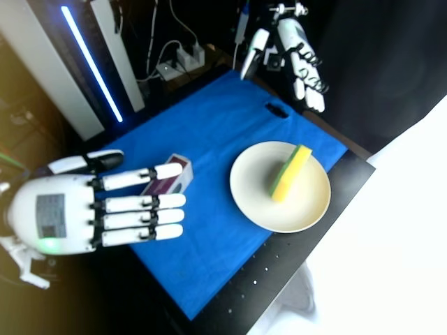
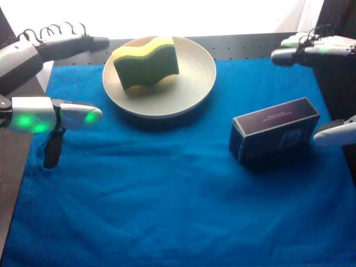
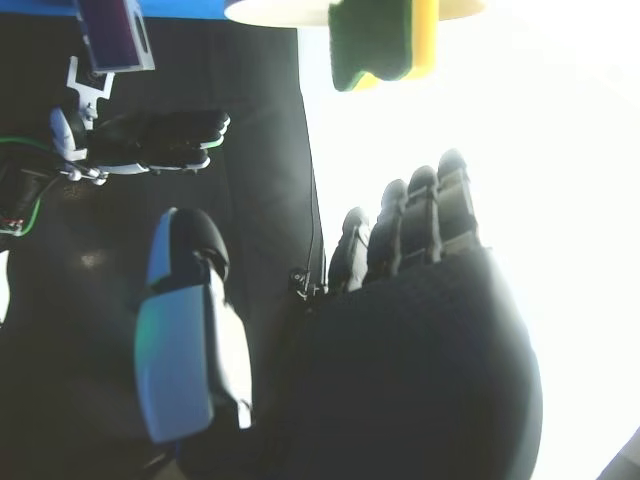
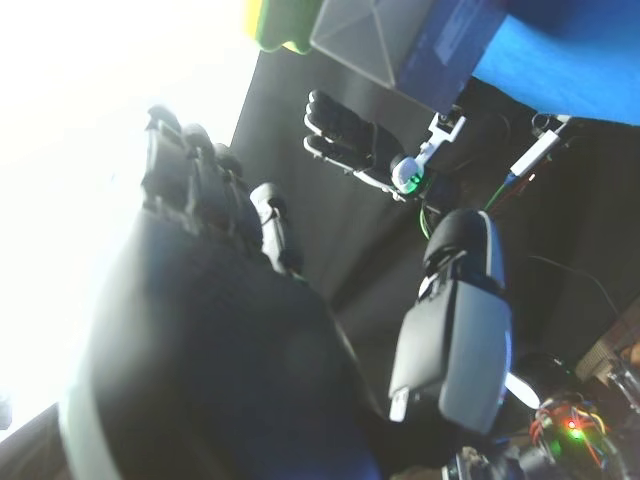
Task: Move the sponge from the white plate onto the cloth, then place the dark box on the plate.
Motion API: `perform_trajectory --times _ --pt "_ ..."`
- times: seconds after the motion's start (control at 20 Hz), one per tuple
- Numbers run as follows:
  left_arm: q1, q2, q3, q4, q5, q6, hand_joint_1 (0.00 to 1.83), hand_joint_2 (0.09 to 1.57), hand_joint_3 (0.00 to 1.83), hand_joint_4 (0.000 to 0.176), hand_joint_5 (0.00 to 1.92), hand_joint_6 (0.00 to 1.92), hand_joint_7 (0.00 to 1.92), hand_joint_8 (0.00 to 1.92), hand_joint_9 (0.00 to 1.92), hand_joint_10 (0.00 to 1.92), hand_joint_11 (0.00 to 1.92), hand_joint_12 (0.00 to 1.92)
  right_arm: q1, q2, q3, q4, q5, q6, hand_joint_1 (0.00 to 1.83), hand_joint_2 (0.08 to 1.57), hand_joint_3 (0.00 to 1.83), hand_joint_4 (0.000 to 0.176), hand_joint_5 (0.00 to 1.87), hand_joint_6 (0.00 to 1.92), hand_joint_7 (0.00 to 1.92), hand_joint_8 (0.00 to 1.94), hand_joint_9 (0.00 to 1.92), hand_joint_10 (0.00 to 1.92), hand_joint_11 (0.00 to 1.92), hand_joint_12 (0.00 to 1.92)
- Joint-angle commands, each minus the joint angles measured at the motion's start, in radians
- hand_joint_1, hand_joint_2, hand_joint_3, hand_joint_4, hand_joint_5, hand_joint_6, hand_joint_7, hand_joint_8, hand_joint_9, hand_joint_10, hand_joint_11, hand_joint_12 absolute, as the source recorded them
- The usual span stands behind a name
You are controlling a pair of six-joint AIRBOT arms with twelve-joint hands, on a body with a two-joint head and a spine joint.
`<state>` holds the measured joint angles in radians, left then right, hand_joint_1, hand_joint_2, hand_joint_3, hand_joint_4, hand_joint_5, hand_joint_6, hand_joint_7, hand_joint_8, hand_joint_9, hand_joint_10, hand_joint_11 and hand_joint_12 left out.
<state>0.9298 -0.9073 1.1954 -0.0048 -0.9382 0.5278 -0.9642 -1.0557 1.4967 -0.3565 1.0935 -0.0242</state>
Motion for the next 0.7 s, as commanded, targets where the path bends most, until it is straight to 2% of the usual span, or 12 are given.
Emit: perform_trajectory --times 0.0,0.05,0.1,0.15,0.2,0.25,0.3,0.35,0.4,0.5,0.6,0.65 --pt "-0.027 -0.004 0.011 -0.021 -0.097 -0.006 0.74 1.03 0.01 0.059 0.38 0.01 0.21 0.0 0.1 0.01 0.0 0.35 0.01 -0.001 0.004 0.053 0.102 0.009 0.85 0.88 0.0 0.141 0.33 0.0 0.19 0.0 0.1 0.0 0.09 0.05" --pt "-0.043 -0.012 0.023 -0.02 -0.089 -0.006 0.77 1.03 0.0 0.067 0.38 0.0 0.2 0.0 0.07 0.01 0.0 0.26 0.01 -0.001 0.004 0.053 0.102 0.009 0.86 0.88 0.0 0.138 0.33 0.0 0.18 0.0 0.07 0.0 0.07 0.04" --pt "-0.076 -0.035 0.049 -0.017 -0.068 -0.006 0.77 1.02 0.0 0.066 0.38 0.0 0.22 0.01 0.08 0.01 0.0 0.25 0.01 -0.002 0.004 0.053 0.102 0.009 0.82 0.89 0.0 0.152 0.32 0.0 0.18 0.0 0.07 0.0 0.07 0.03" --pt "-0.118 -0.064 0.082 -0.009 -0.037 -0.006 0.76 1.02 0.0 0.047 0.37 0.0 0.22 0.01 0.09 0.01 0.0 0.24 0.01 -0.003 0.004 0.053 0.102 0.009 0.81 0.89 0.0 0.159 0.32 0.0 0.18 0.0 0.06 0.0 0.06 0.03" --pt "-0.164 -0.103 0.123 0.006 0.011 -0.006 0.77 1.04 0.01 0.034 0.37 0.0 0.23 0.01 0.1 0.01 0.0 0.24 0.01 -0.005 0.005 0.052 0.102 0.009 0.82 0.89 0.0 0.17 0.32 0.0 0.18 0.0 0.06 0.0 0.05 0.02" --pt "-0.204 -0.13 0.152 0.02 0.048 -0.007 0.79 1.04 0.0 0.043 0.36 0.0 0.24 0.01 0.06 0.0 0.0 0.21 0.01 -0.006 0.006 0.051 0.102 0.009 0.8 0.89 0.0 0.175 0.32 0.0 0.19 0.0 0.06 0.0 0.07 0.03" --pt "-0.251 -0.165 0.192 0.047 0.104 -0.008 0.8 1.01 0.0 0.045 0.35 0.0 0.25 0.0 0.07 0.0 0.0 0.25 0.01 -0.008 0.007 0.05 0.102 0.009 0.79 0.89 0.0 0.176 0.32 0.0 0.19 0.0 0.06 0.0 0.07 0.03" --pt "-0.299 -0.201 0.229 0.068 0.154 -0.009 0.77 1.0 0.0 0.046 0.37 0.0 0.27 0.0 0.14 0.0 0.0 0.37 0.01 -0.009 0.007 0.048 0.102 0.009 0.82 0.89 0.0 0.163 0.32 0.0 0.19 0.0 0.05 0.0 0.06 0.02" --pt "-0.328 -0.233 0.265 0.078 0.201 -0.009 0.74 0.99 0.0 0.053 0.38 0.0 0.28 0.0 0.17 0.0 0.0 0.42 0.01 -0.012 0.009 0.045 0.103 0.009 0.88 0.9 0.0 0.159 0.34 0.01 0.18 0.0 0.01 0.0 0.01 0.0" --pt "-0.353 -0.28 0.319 0.086 0.273 -0.009 0.77 1.0 0.0 0.064 0.39 0.0 0.27 0.0 0.18 0.0 0.0 0.41 0.011 -0.019 0.016 0.039 0.103 0.014 0.88 0.91 0.01 0.175 0.33 0.0 0.16 0.0 0.0 0.0 0.0 0.0" --pt "-0.376 -0.319 0.363 0.114 0.351 -0.009 0.78 1.0 0.0 0.064 0.4 0.0 0.26 0.0 0.18 0.0 0.0 0.38 0.011 -0.021 0.019 0.037 0.103 0.017 0.87 0.9 0.0 0.176 0.34 0.0 0.18 0.01 0.0 0.0 0.0 0.0" --pt "-0.383 -0.337 0.384 0.126 0.386 -0.009 0.8 1.02 0.0 0.053 0.41 0.0 0.36 0.01 0.26 0.0 0.0 0.65 0.011 -0.022 0.02 0.036 0.103 0.019 0.84 0.89 0.0 0.168 0.33 0.0 0.18 0.01 0.06 0.02 0.09 0.04"
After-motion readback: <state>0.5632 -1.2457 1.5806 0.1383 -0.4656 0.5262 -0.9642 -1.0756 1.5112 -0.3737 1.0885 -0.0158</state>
